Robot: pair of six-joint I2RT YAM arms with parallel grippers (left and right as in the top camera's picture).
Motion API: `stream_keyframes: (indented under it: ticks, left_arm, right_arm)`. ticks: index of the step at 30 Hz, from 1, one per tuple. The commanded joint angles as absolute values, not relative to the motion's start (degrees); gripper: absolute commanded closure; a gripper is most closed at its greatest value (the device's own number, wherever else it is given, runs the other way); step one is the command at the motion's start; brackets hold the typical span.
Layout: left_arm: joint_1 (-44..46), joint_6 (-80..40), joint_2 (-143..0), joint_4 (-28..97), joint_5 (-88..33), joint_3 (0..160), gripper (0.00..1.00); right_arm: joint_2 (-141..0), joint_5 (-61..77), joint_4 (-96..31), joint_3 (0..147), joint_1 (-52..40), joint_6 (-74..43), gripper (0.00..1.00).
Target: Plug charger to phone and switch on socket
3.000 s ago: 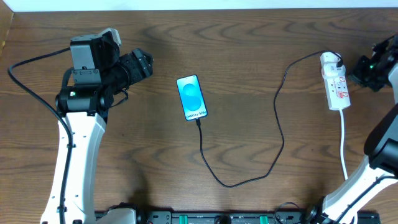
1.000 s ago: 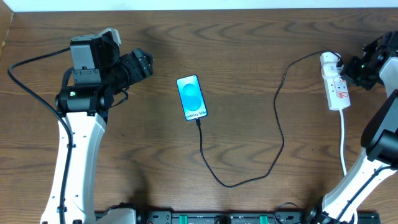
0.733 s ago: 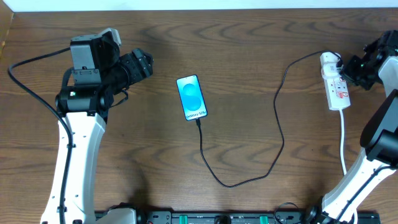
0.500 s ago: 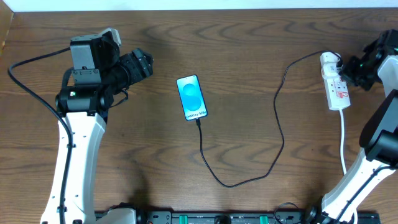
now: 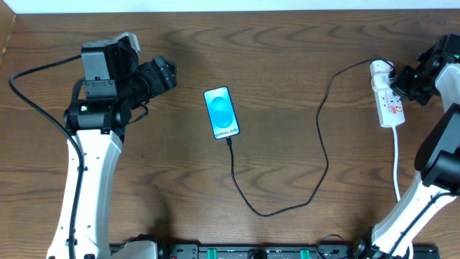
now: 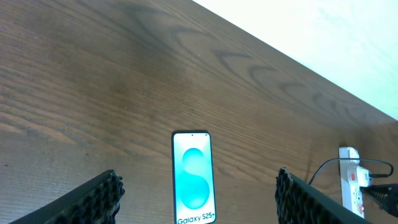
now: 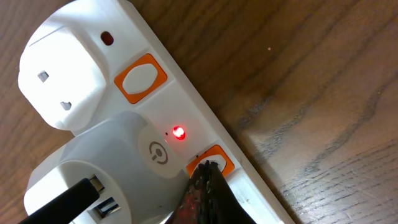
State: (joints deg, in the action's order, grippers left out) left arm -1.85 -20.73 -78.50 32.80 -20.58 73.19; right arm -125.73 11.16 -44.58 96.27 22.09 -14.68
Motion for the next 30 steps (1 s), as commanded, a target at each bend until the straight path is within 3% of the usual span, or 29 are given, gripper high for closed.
stream_keyframes:
  ticks: [1, 11, 19, 23, 26, 30]
  left_arm:
    - [-2.1, -20.2, -78.5, 32.8, -19.8, 73.0, 0.20]
    - [-2.1, -20.2, -78.5, 32.8, -19.8, 73.0, 0.20]
    - [-2.1, -20.2, -78.5, 32.8, -19.8, 73.0, 0.20]
    - [-2.1, -20.2, -78.5, 32.8, -19.8, 73.0, 0.20]
    - [-2.1, -20.2, -78.5, 32.8, -19.8, 73.0, 0.20]
    - [-2.1, -20.2, -78.5, 32.8, -19.8, 73.0, 0.20]
  right_arm:
    - [-125.6, 22.8, -44.3, 96.6, 21.8, -15.2, 0.99]
    - [-105.3, 26.1, -52.0, 98.8, 33.0, -13.3, 0.95]
    - [-86.6, 29.5, -62.5, 98.8, 26.4, 0.7, 0.81]
    - [-79.1, 24.2, -68.2, 98.7, 20.0, 3.0, 0.53]
    - [-74.6, 19.7, -74.3, 98.7, 16.5, 2.9, 0.01]
    - [-70.3, 19.4, -82.5, 98.7, 15.3, 2.9, 0.01]
